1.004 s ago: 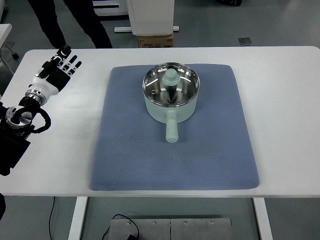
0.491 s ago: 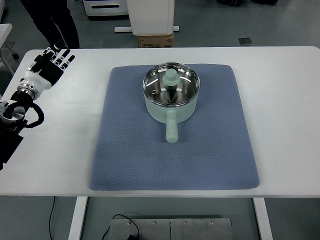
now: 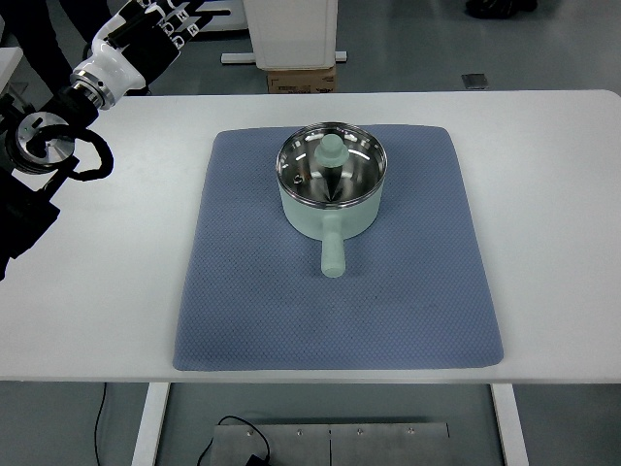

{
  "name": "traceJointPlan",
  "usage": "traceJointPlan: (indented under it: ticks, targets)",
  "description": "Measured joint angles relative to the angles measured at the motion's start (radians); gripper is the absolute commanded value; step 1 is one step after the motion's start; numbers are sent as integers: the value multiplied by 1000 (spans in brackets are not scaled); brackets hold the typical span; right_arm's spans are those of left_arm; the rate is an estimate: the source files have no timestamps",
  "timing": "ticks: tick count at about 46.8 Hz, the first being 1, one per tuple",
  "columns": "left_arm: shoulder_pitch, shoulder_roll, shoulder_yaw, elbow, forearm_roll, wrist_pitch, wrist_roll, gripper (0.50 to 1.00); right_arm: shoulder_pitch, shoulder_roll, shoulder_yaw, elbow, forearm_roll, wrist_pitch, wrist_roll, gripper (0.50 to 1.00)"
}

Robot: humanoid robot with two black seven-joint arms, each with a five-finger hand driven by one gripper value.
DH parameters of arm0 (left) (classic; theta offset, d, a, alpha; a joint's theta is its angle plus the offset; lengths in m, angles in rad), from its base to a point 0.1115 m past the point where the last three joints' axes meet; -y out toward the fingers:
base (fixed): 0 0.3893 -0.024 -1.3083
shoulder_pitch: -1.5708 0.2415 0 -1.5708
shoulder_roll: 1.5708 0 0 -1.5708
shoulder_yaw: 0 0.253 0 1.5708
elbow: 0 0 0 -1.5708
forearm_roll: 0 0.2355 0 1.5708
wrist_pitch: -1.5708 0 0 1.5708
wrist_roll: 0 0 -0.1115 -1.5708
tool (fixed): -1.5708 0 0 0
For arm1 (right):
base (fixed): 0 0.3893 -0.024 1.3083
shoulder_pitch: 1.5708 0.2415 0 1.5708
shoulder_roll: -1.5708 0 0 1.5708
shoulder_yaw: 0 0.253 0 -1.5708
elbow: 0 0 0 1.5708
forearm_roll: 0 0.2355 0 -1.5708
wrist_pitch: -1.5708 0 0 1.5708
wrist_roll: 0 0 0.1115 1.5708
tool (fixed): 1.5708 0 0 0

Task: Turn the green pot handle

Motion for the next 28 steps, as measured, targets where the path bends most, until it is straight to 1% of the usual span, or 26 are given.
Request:
traceJointPlan:
  ticks: [16,23,28]
  targets:
    - [-185,-9,293,-230,20,-2,0,1000,-1,1,0,0,0,0,0,1000]
    - [-285,-20,429,-321,21,-10,1,1000,-1,1,1,0,1,0,0,1000]
    - [-339,-36,510,-381,25,-14,6,1000,-1,1,1,0,1,0,0,1000]
